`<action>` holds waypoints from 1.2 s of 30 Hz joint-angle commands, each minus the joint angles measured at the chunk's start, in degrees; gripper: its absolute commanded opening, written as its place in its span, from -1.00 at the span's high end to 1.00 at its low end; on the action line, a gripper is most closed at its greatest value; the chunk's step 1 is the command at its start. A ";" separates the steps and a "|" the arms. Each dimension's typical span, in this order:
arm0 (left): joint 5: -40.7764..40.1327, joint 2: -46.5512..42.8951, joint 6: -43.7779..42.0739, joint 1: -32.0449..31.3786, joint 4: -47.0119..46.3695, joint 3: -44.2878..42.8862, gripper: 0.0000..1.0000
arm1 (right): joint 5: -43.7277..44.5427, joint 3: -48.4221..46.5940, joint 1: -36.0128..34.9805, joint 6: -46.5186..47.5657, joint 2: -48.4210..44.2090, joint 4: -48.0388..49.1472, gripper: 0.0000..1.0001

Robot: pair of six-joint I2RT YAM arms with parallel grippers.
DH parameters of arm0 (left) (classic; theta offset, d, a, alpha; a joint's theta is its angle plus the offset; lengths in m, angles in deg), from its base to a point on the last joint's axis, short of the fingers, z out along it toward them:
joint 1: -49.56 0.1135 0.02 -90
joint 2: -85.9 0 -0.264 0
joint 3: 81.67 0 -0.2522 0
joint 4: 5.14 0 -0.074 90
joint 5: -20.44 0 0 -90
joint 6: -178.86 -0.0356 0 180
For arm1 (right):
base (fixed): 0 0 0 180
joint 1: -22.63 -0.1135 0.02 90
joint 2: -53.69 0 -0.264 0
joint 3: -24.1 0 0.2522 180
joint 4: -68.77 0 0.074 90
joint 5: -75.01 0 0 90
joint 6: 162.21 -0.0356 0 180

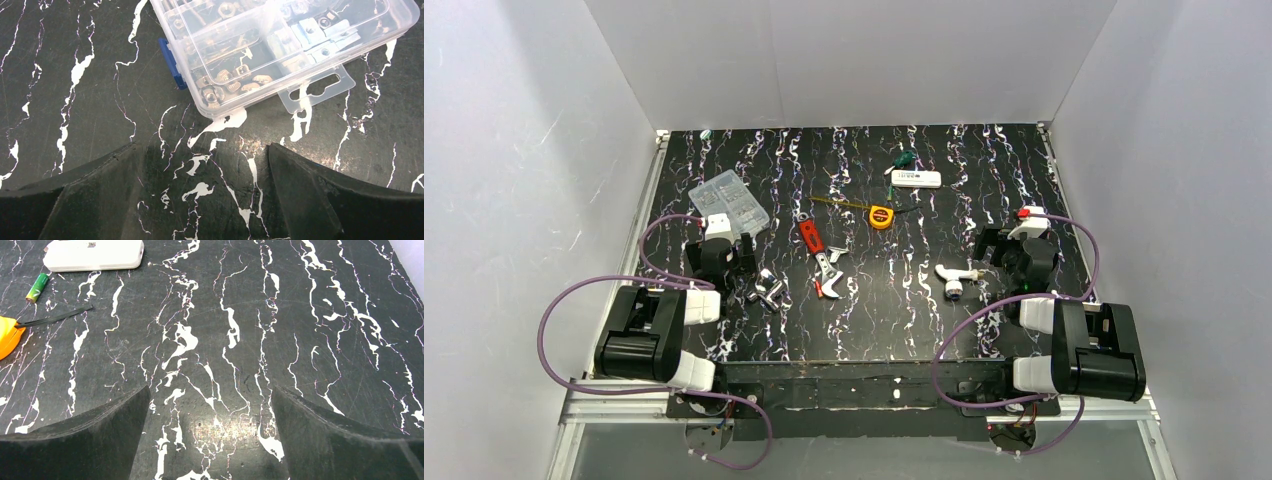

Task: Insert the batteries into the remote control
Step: Pick up the remote control from the center of the board.

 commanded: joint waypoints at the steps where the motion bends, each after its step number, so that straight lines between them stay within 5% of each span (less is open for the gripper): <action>1: -1.70 2.17 -2.86 -0.35 10.79 2.61 -0.99 | 0.39 -1.72 0.14 0.50 -0.49 2.63 -1.00; 22: -3.74 1.38 -3.11 -0.57 11.06 2.54 -0.99 | 0.43 -1.68 0.14 0.49 -0.53 3.09 -1.00; 31: -13.05 -16.56 1.77 -1.65 47.40 -9.77 -0.99 | -3.46 -10.88 0.09 -1.17 -11.85 -21.71 -1.00; 36: -12.23 -23.51 7.37 -1.35 61.00 -16.33 -0.99 | -0.29 -18.41 0.09 -12.27 -18.99 -36.85 -1.00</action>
